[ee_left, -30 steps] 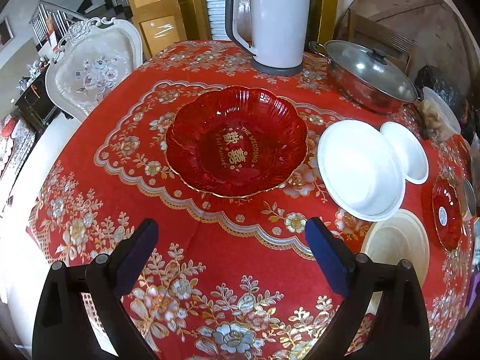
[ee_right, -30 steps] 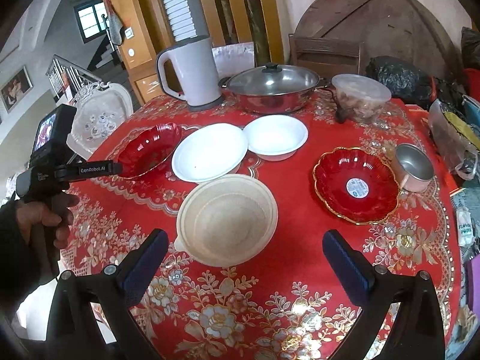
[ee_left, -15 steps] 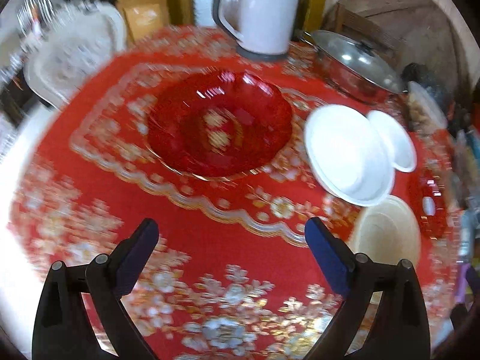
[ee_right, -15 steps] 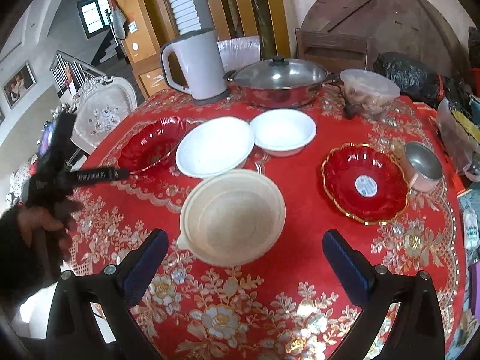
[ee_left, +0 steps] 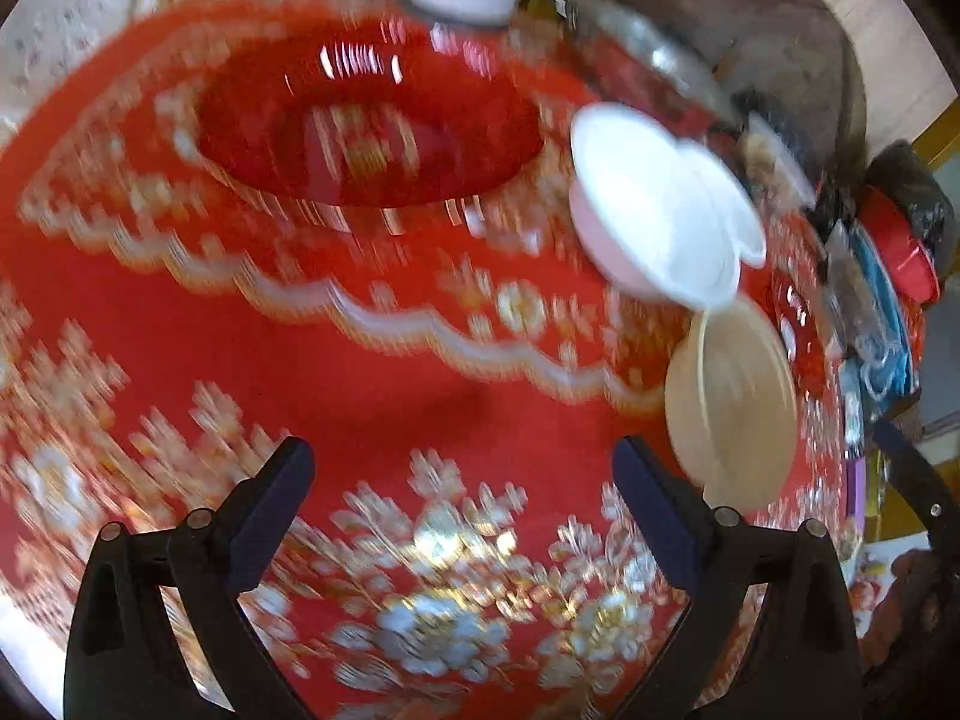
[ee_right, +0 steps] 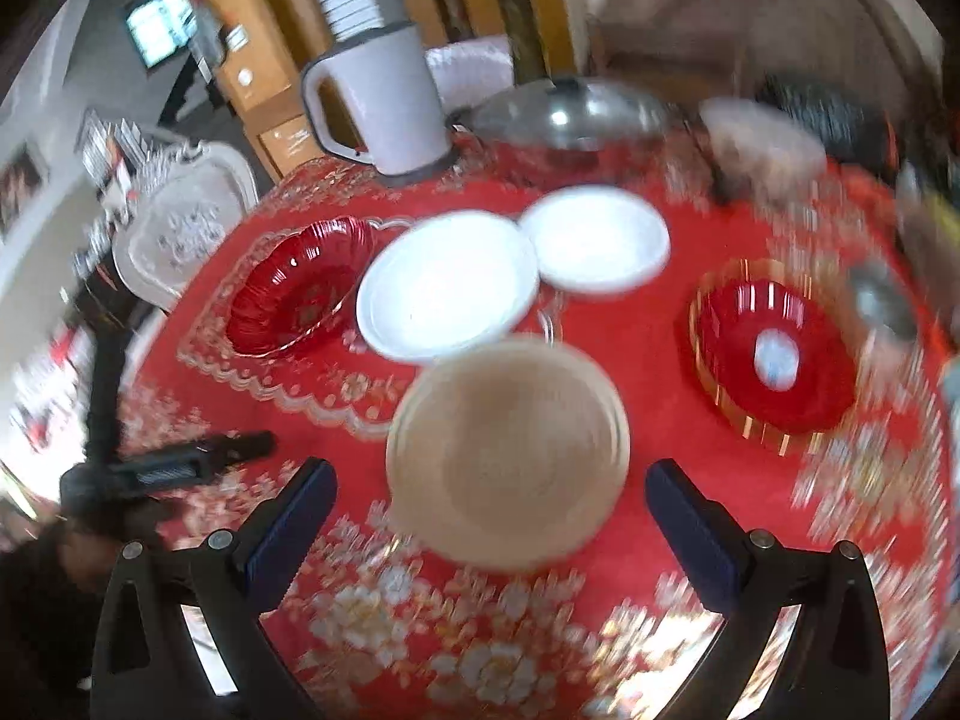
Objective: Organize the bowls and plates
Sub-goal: 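Reach the left tool toward the red glass wedding bowl, then close the left tool on the rim of the red glass bowl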
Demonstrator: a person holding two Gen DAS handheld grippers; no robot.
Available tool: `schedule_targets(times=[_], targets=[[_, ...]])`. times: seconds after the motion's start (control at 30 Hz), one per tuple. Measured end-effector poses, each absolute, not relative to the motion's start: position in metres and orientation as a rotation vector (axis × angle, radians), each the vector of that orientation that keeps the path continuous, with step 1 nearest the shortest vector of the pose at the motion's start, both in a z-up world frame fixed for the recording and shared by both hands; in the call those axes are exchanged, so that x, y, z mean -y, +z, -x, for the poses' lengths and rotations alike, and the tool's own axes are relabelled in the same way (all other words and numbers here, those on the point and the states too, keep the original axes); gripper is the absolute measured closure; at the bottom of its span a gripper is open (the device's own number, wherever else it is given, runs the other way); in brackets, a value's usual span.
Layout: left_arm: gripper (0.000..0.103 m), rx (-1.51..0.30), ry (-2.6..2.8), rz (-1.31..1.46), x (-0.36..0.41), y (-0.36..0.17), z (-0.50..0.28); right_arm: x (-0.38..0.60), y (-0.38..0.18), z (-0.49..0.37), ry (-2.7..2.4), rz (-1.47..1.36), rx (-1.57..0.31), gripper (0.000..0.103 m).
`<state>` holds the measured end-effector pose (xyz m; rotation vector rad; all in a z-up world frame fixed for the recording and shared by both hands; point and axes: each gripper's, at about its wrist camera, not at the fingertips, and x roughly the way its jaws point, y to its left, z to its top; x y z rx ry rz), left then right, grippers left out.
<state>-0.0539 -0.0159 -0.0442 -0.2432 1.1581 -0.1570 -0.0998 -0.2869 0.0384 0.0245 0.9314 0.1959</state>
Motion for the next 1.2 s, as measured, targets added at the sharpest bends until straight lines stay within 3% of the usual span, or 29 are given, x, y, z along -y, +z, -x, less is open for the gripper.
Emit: schedule_targets(times=[0.23, 0.43, 0.6, 0.87, 0.97, 1.2], targets=[[0.003, -1.202, -0.055, 0.366, -0.042, -0.059, 0.026, 0.221, 0.08, 0.04, 0.264, 0.149, -0.807, 0.001], [0.003, -1.038, 0.098, 0.154, -0.048, -0.039, 0.008, 0.179, 0.065, -0.04, 0.39, 0.07, -0.867, 0.004], [0.003, -1.072, -0.039, 0.296, -0.068, -0.038, -0.018, 0.131, 0.029, -0.086, 0.526, 0.136, -0.921, 0.005], [0.003, -1.177, 0.057, 0.234, -0.074, -0.059, -0.049, 0.117, -0.021, -0.12, 0.516, 0.123, -1.023, 0.058], [0.003, -1.165, 0.039, 0.256, -0.081, -0.057, -0.045, 0.113, -0.033, -0.128, 0.521, 0.148, -1.06, 0.067], [0.003, -1.191, 0.046, 0.256, -0.077, -0.063, -0.055, 0.113, -0.057, -0.14, 0.506, 0.121, -1.127, 0.07]])
